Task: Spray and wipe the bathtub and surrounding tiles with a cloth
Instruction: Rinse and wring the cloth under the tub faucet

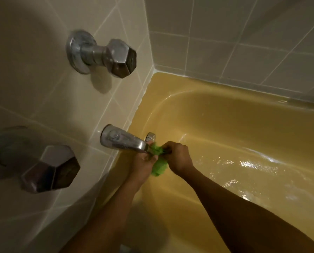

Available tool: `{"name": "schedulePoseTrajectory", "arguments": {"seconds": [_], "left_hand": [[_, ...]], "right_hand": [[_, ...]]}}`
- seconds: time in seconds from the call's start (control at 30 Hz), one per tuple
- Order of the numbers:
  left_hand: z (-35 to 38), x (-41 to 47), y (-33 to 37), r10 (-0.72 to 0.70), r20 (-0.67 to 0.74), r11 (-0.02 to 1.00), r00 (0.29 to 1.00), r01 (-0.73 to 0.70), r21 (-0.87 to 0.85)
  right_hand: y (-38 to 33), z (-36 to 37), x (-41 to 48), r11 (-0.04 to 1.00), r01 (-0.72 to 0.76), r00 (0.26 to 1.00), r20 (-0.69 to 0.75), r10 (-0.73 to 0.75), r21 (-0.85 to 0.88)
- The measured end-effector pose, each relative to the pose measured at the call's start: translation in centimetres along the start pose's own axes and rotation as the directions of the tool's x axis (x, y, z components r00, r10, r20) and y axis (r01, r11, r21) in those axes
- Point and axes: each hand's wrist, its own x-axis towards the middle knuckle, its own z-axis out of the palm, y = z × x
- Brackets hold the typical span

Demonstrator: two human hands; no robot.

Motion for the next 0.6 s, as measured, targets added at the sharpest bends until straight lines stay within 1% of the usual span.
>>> {"name": "schedulePoseTrajectory", "arguments": {"seconds": [0.07, 0.17, 0.23, 0.3, 0.33, 0.37, 0.43, 0.47, 0.5, 0.53, 0.6], "left_hand": [[-0.2, 1.0, -0.8, 0.033, -0.014, 0.996, 0.999, -0.032, 0.086], [-1.0, 1.3, -1.4, 0.181, -0.072, 0.942, 0.981, -0.152, 0.300], [-1.6, 0.9, -0.8, 0.298, -0.086, 0.868, 0.951, -0.232, 0.438], [-2.4, 0.2, 0.1, 0.436, -0.081, 0.752, 0.897, -0.313, 0.580], [-2.6, 0.0, 0.2, 0.487, -0.080, 0.703, 0.869, -0.337, 0.626], [-2.8, 0.0, 0.4, 0.503, -0.077, 0.681, 0.861, -0.340, 0.649], [-2.9, 0.1, 0.9, 0.473, -0.056, 0.698, 0.879, -0.334, 0.634], [-2.8, 0.5, 0.8, 0.463, -0.037, 0.717, 0.886, -0.349, 0.604], [-2.8, 0.9, 0.8, 0.444, -0.003, 0.750, 0.896, -0.369, 0.550], [-2.7, 1.4, 0.6, 0.396, 0.021, 0.802, 0.918, -0.358, 0.478], [-2.3, 1.8, 0.5, 0.249, 0.063, 0.905, 0.967, -0.255, 0.340]], "right_hand": [[0.3, 2.0, 1.0, 1.000, -0.007, 0.999, 0.043, 0.008, -0.021], [0.9, 3.8, 2.1, 0.999, -0.011, 0.999, 0.050, 0.014, -0.046], [1.0, 3.9, 2.6, 0.998, 0.036, 0.997, 0.065, -0.034, -0.044], [1.1, 3.6, 3.0, 0.992, 0.116, 0.987, 0.121, -0.108, -0.058], [1.1, 3.4, 3.1, 0.985, 0.159, 0.979, 0.142, -0.148, -0.068], [1.0, 3.1, 3.1, 0.977, 0.203, 0.971, 0.140, -0.192, -0.065], [1.3, 2.8, 2.6, 0.951, 0.302, 0.951, 0.096, -0.295, -0.069], [1.6, 2.6, 2.4, 0.943, 0.324, 0.945, 0.073, -0.319, -0.075], [1.9, 2.4, 2.2, 0.947, 0.310, 0.950, 0.050, -0.307, -0.078], [2.2, 2.0, 2.0, 0.961, 0.269, 0.963, 0.015, -0.269, -0.067], [2.8, 1.2, 1.8, 0.983, 0.178, 0.981, -0.078, -0.180, -0.035]]}}
